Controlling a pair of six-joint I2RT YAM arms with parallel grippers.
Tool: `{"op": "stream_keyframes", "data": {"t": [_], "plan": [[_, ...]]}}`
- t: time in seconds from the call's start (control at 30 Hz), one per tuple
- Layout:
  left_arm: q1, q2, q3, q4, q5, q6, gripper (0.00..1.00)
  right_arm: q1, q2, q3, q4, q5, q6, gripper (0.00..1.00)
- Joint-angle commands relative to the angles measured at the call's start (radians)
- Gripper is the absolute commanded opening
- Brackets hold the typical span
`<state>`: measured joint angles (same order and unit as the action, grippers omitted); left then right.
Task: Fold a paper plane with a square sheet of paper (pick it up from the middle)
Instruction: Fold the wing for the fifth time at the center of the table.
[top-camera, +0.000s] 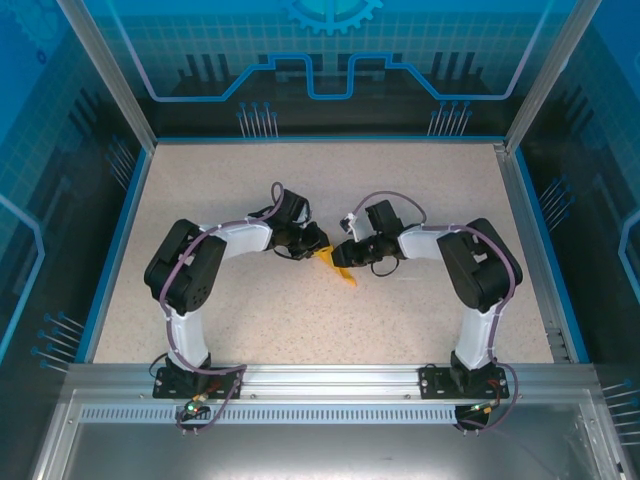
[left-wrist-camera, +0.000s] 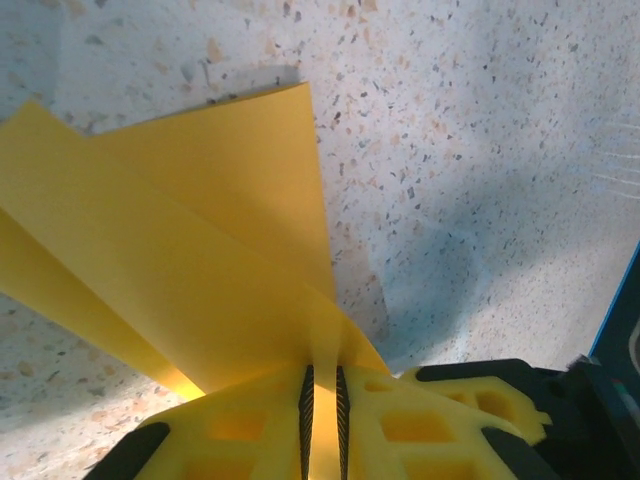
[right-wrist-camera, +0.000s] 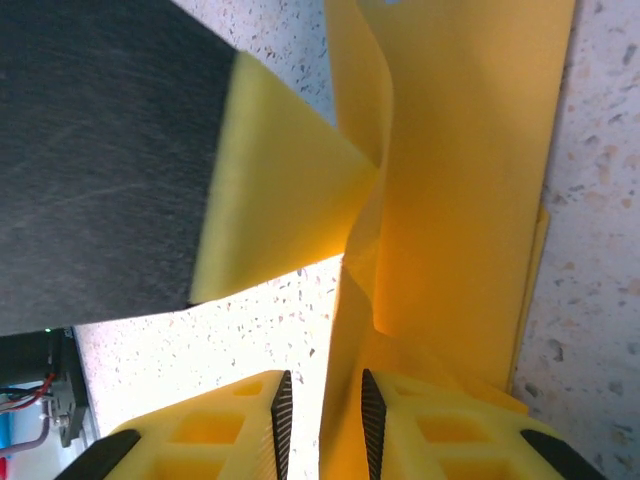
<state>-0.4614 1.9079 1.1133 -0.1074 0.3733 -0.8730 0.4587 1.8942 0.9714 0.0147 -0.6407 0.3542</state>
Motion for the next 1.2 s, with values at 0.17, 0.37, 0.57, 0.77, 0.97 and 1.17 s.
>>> {"op": "stream_keyframes", "data": {"t": [0.17, 0.37, 0.57, 0.77, 0.97, 1.17], "plan": [[-0.006, 0.025, 0.030, -0.044, -0.022, -0.023, 0.17, 0.057, -0.073, -0.027, -0.050, 0.182, -0.076, 0.30], [-0.006, 0.032, 0.034, -0.051, -0.025, -0.026, 0.17, 0.100, -0.106, -0.077, 0.002, 0.304, -0.113, 0.34], [-0.006, 0.036, 0.039, -0.054, -0.028, -0.031, 0.17, 0.143, -0.119, -0.086, 0.023, 0.381, -0.163, 0.35], [-0.006, 0.036, 0.041, -0.058, -0.028, -0.029, 0.17, 0.161, -0.117, -0.086, 0.030, 0.425, -0.172, 0.28], [-0.003, 0.017, 0.041, -0.071, -0.031, -0.015, 0.17, 0.122, -0.119, -0.132, 0.073, 0.333, -0.126, 0.12], [-0.003, -0.037, 0.022, -0.065, -0.027, 0.009, 0.18, 0.058, -0.100, -0.160, 0.142, 0.180, -0.052, 0.10]]}}
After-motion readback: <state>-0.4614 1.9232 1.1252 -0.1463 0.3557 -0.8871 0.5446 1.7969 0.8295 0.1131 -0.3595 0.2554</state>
